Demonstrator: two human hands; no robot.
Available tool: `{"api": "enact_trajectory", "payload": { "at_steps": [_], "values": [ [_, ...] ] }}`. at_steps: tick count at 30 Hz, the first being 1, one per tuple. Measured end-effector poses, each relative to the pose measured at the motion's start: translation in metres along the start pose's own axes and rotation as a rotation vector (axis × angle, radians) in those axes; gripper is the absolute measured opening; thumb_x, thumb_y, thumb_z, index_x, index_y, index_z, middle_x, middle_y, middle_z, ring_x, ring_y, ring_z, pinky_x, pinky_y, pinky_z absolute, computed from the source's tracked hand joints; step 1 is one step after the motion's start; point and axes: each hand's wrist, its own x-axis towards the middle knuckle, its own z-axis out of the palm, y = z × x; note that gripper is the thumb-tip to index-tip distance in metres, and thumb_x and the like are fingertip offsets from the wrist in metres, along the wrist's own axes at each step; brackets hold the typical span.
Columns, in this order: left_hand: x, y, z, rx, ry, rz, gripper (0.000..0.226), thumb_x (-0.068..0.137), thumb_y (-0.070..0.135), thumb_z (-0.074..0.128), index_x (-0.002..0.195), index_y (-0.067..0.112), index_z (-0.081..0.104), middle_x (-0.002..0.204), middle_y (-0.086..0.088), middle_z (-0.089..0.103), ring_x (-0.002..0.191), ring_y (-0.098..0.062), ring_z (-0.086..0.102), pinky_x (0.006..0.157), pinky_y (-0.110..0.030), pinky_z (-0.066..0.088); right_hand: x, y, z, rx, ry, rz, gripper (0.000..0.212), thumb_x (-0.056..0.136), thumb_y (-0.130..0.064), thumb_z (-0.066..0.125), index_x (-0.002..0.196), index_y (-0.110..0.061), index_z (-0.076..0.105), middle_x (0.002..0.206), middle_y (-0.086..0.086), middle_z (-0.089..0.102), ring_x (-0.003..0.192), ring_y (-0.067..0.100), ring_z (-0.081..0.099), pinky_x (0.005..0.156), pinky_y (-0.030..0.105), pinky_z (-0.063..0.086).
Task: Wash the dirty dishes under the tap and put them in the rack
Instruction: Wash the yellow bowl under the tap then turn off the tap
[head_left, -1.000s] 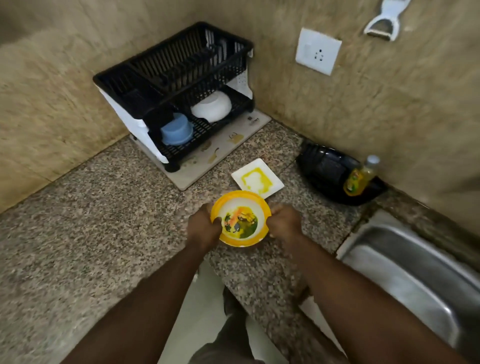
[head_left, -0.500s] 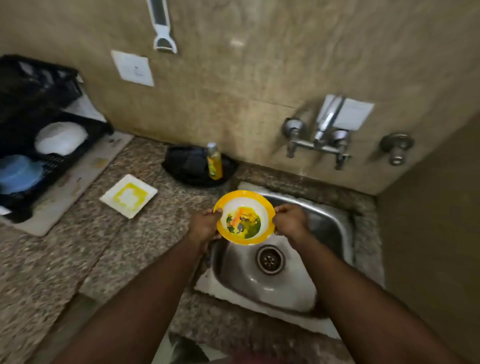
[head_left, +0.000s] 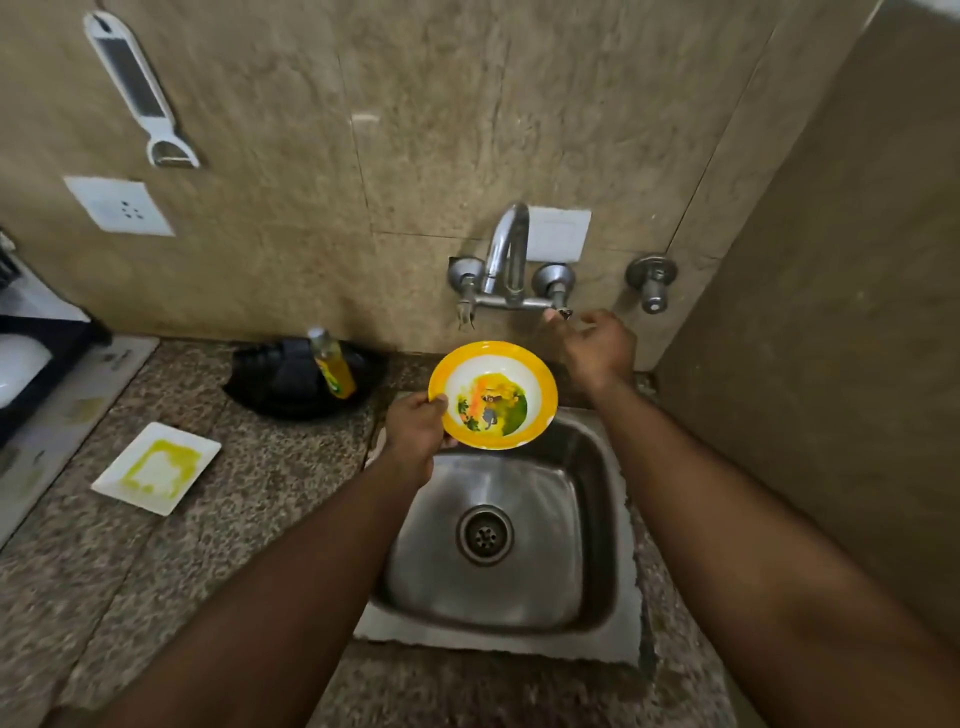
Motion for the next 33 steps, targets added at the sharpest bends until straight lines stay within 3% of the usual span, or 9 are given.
{"api": "enact_trajectory", "payload": {
  "at_steps": [6,10,15,18,21,24,27,29,33],
  "values": [
    [0.004,0.01,0.001,0.052,0.026,0.048,0.009,0.103,0.015,0.06,0.098,0.012,0.067,0.083,-0.014,0.068,0.06,-0.022,0.06,0.039,-0.024,0.048,0.009,-0.004,0.011,-0.13,-0.059,-0.124,0.052,0.095,-0.054,0.052,0.09,-0.006,0.072,0.093,0.02,0.073,0.093,0.041,0.067,0.071,0.037,0.048],
    [0.006,0.01,-0.005,0.073,0.049,0.079,0.012,0.103,0.013,0.059,0.108,0.008,0.068,0.081,-0.015,0.067,0.053,-0.021,0.057,0.036,-0.022,0.044,0.012,0.007,0.022,0.039,-0.05,0.02,0.053,0.094,-0.056,0.048,0.092,-0.01,0.074,0.095,0.019,0.075,0.092,0.042,0.068,0.079,0.045,0.056],
    [0.004,0.01,-0.013,0.131,0.108,0.128,0.01,0.1,0.019,0.062,0.097,0.015,0.071,0.078,-0.015,0.07,0.058,-0.03,0.065,0.048,-0.035,0.059,-0.001,0.008,0.025,0.291,-0.163,0.237,0.048,0.094,-0.057,0.054,0.076,-0.015,0.067,0.077,0.009,0.074,0.068,0.03,0.072,0.056,0.04,0.06],
    [0.029,-0.004,-0.029,0.275,0.2,0.208,0.021,0.079,0.045,0.062,0.078,0.03,0.076,0.079,-0.012,0.075,0.073,-0.034,0.074,0.07,-0.057,0.062,-0.028,0.014,0.028,-0.061,-0.135,-0.004,0.046,0.091,-0.053,0.059,0.089,-0.01,0.074,0.088,0.014,0.076,0.086,0.037,0.071,0.074,0.041,0.059],
    [0.032,-0.005,-0.036,0.389,0.266,0.261,0.037,0.075,0.047,0.054,0.087,0.02,0.077,0.083,-0.014,0.075,0.082,-0.036,0.072,0.077,-0.054,0.061,-0.065,0.03,0.044,-0.235,-0.234,-0.213,0.033,0.081,-0.026,0.068,0.11,-0.012,0.072,0.097,0.013,0.076,0.092,0.035,0.071,0.08,0.04,0.058],
    [0.01,0.008,-0.036,0.448,0.287,0.269,0.044,0.078,0.041,0.048,0.094,0.01,0.075,0.09,-0.018,0.073,0.089,-0.039,0.068,0.082,-0.048,0.057,-0.088,0.035,0.058,-0.184,-0.367,0.022,0.031,0.081,-0.022,0.069,0.111,-0.012,0.07,0.103,0.013,0.075,0.094,0.035,0.07,0.078,0.039,0.058],
    [0.006,0.003,-0.039,0.492,0.271,0.298,0.041,0.083,0.04,0.045,0.088,0.008,0.07,0.088,-0.017,0.07,0.086,-0.039,0.066,0.08,-0.048,0.055,-0.09,0.032,0.066,0.263,-0.479,0.445,0.018,0.099,-0.017,0.058,0.106,-0.007,0.07,0.095,0.019,0.072,0.067,0.033,0.071,0.055,0.043,0.062],
    [0.004,-0.002,-0.041,0.511,0.262,0.316,0.037,0.089,0.037,0.044,0.088,0.007,0.065,0.089,-0.018,0.069,0.086,-0.038,0.064,0.078,-0.046,0.053,-0.087,0.03,0.07,0.262,-0.457,0.492,0.034,0.102,-0.034,0.054,0.097,-0.006,0.071,0.076,0.023,0.072,0.046,0.031,0.064,0.038,0.032,0.052],
    [0.005,-0.008,-0.048,0.548,0.242,0.325,0.028,0.096,0.042,0.039,0.098,0.02,0.058,0.101,-0.016,0.067,0.092,-0.039,0.065,0.08,-0.053,0.057,-0.082,0.035,0.081,0.146,-0.459,0.414,0.042,0.099,-0.042,0.056,0.081,-0.007,0.072,0.058,0.025,0.066,0.042,0.029,0.06,0.041,0.028,0.046]
  ]
}}
